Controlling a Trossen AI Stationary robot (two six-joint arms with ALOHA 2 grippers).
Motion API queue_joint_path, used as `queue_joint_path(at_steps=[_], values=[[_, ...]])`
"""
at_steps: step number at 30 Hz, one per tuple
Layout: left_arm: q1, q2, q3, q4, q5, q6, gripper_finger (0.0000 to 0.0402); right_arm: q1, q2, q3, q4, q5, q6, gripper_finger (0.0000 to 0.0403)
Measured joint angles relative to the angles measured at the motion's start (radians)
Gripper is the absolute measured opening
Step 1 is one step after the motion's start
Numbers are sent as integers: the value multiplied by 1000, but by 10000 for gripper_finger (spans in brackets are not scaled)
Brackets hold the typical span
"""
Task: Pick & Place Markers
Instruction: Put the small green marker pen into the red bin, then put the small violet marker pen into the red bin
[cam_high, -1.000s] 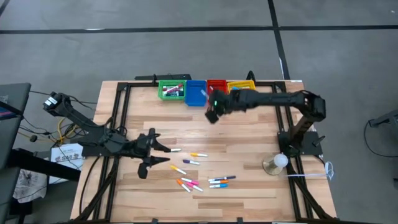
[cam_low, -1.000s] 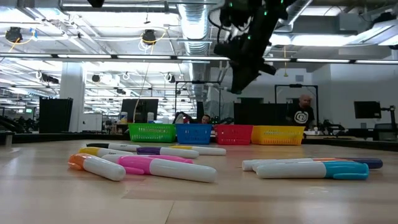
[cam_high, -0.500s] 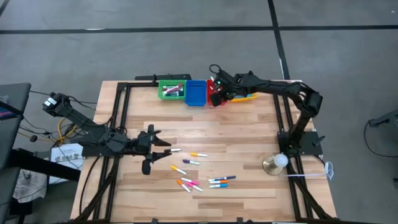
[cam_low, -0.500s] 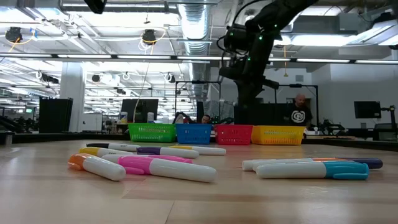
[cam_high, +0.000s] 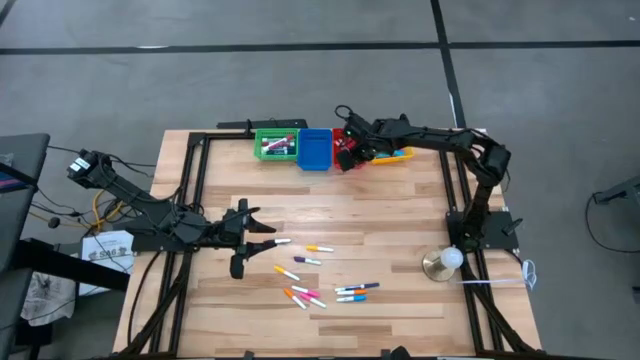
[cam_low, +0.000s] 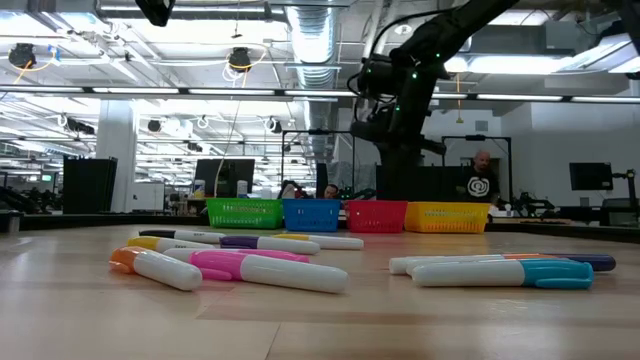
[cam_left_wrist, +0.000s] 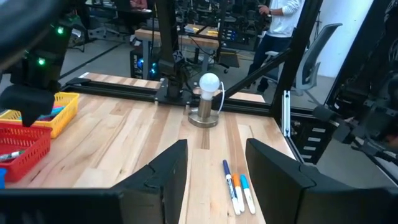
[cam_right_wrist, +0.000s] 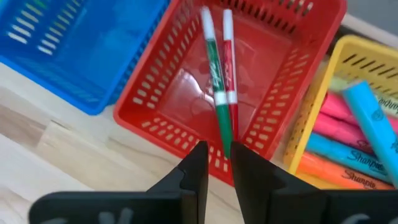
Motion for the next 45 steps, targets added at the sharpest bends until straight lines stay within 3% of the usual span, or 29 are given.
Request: queue_joint_path(at_steps=[10, 23, 27, 33, 38, 45], values=[[-2, 0, 0, -6, 1, -32, 163, 80, -16, 97, -68, -3, -175, 52], [-3, 85, 0, -10, 1, -177, 163, 448, -248, 69, -57, -3, -434, 20], [-3, 151, 0, 3, 2, -249, 163, 598, -314, -6, -71, -7, -397, 25], [-3, 257, 0, 95, 18, -330, 163, 809, -332, -158, -68, -7, -218, 41], [-3, 333, 1, 189, 68, -338, 163, 950, -269, -256, -35, 2, -103, 66], [-9, 397, 1, 225, 75, -372, 163, 1060, -127, -271, 59, 7, -75, 115]])
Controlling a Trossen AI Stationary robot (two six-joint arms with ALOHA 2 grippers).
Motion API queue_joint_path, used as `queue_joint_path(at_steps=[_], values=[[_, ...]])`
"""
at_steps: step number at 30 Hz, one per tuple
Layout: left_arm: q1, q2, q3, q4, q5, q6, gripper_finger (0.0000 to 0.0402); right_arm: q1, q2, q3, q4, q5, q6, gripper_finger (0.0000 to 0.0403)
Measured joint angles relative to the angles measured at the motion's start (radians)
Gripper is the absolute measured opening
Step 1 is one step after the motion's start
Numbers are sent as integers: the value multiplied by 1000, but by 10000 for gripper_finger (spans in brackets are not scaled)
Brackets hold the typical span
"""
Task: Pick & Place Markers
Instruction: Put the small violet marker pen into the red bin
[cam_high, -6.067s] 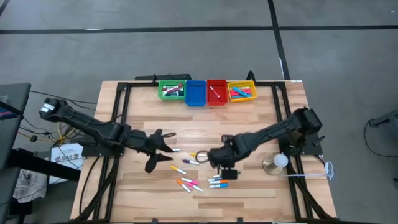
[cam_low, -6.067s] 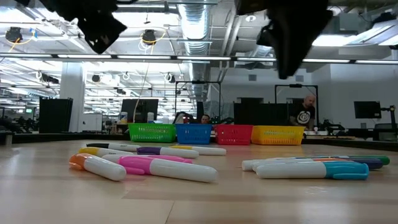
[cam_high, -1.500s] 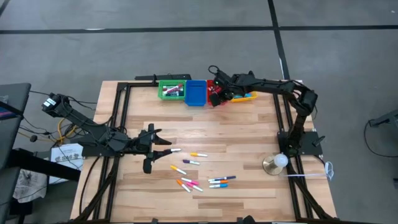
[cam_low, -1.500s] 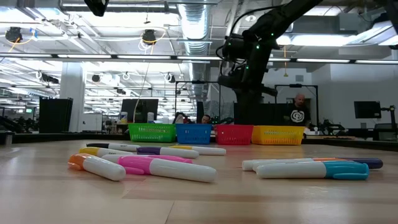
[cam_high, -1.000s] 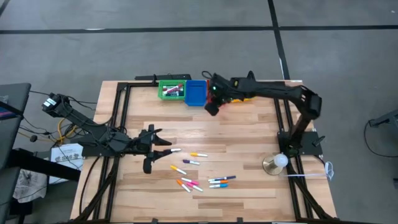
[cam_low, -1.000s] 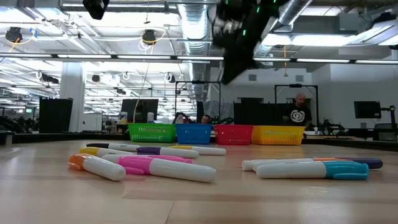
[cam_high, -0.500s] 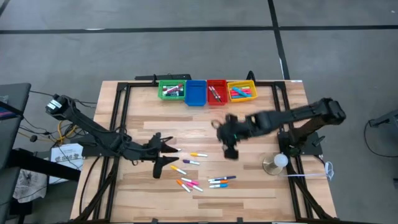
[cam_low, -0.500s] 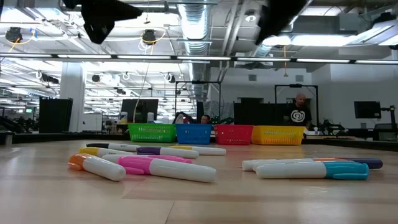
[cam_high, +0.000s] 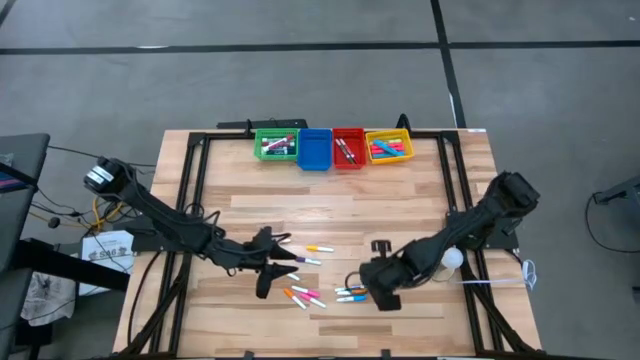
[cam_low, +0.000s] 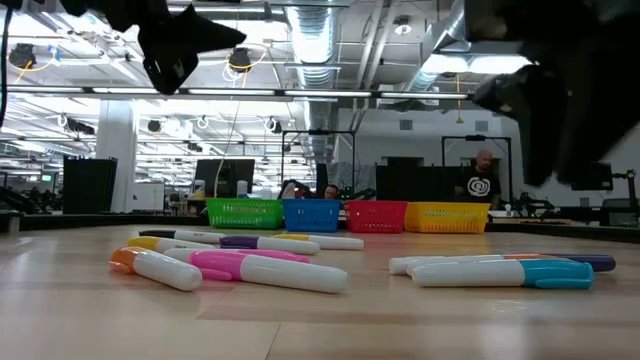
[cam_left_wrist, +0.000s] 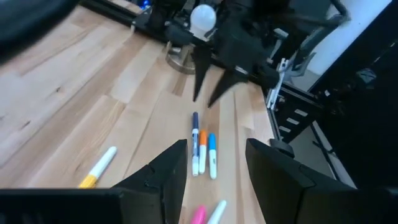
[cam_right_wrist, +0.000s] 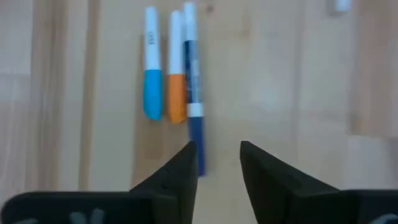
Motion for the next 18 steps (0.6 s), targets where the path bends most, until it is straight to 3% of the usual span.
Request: queue_joint_path(at_steps=[10, 18], values=[[-6, 16, 0, 1, -1, -18, 163, 35, 140, 0, 53, -10, 16, 194], [-6, 15, 0, 1, -1, -18, 163, 34, 206, 6, 66, -11, 16, 179]])
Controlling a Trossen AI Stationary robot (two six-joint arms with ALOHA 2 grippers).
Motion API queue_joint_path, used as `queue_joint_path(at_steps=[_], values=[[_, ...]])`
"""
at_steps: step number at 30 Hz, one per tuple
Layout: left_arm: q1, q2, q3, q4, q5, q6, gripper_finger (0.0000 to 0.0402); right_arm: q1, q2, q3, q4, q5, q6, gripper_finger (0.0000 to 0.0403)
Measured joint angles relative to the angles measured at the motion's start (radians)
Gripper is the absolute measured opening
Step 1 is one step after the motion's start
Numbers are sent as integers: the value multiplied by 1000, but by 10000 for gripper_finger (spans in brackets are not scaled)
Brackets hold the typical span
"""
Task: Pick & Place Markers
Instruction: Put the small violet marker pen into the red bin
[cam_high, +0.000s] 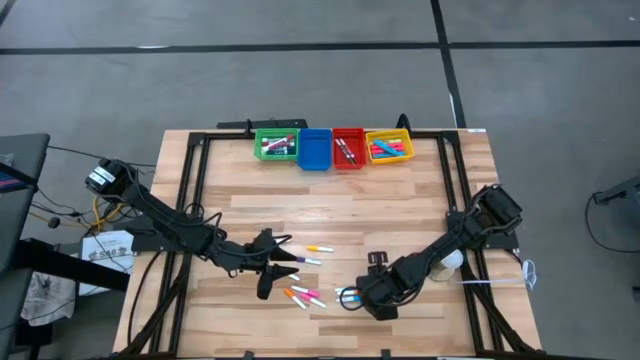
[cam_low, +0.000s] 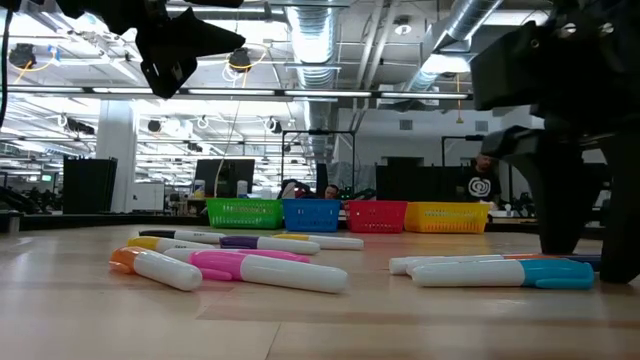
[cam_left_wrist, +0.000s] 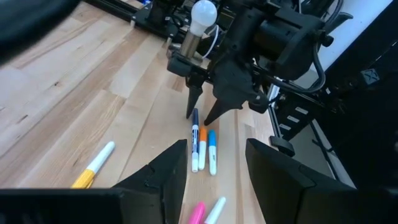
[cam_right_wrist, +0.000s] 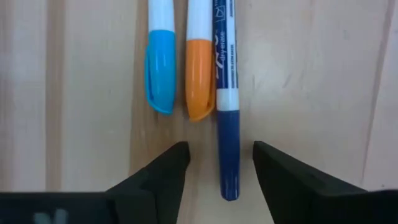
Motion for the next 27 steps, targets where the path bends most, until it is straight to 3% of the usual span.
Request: queue_joint_path(at_steps=[14, 27], values=[[0, 0, 0, -1, 26, 3, 163, -17, 5, -1, 0, -33, 0, 23], [-32, -1, 0, -2, 40, 3, 163, -70, -24, 83, -220, -42, 5, 15]])
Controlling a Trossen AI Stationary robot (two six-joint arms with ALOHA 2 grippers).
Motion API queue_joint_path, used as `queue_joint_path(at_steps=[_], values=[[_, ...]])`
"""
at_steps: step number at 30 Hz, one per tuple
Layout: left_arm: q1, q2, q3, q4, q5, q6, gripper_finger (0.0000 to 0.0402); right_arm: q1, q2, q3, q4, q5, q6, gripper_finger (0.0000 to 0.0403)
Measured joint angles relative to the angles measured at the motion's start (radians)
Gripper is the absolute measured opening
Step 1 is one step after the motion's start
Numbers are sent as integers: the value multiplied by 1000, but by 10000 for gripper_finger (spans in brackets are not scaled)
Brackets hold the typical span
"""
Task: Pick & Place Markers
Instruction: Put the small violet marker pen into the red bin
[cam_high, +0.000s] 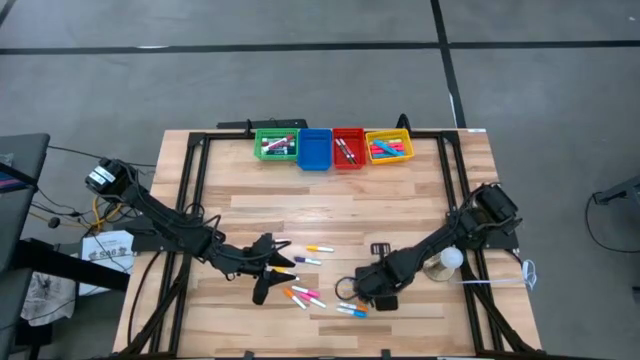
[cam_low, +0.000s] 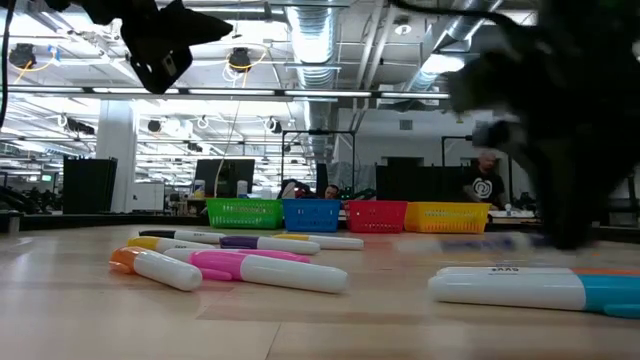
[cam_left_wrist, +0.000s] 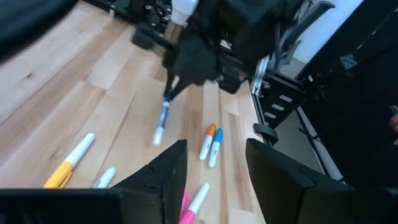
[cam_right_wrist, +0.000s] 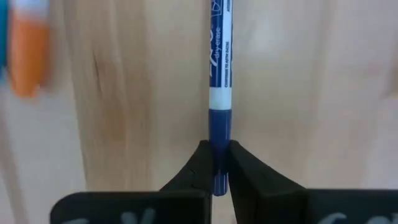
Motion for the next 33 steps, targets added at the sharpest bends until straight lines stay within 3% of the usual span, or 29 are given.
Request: queue_joint_path(at_steps=[8, 17, 28, 33], values=[[-16, 0, 0, 0, 5, 1, 163, -64, -76, 83, -42, 48, 71, 15], [-13, -32, 0, -7, 91, 2, 163, -174, -166, 204, -40, 152, 138, 15], [37, -393, 0, -206, 73, 211, 163, -472, -267, 311, -8, 210, 128, 17], [67, -516, 0, -278, -6, 282, 163, -627, -271, 314, 21, 202, 117, 17]])
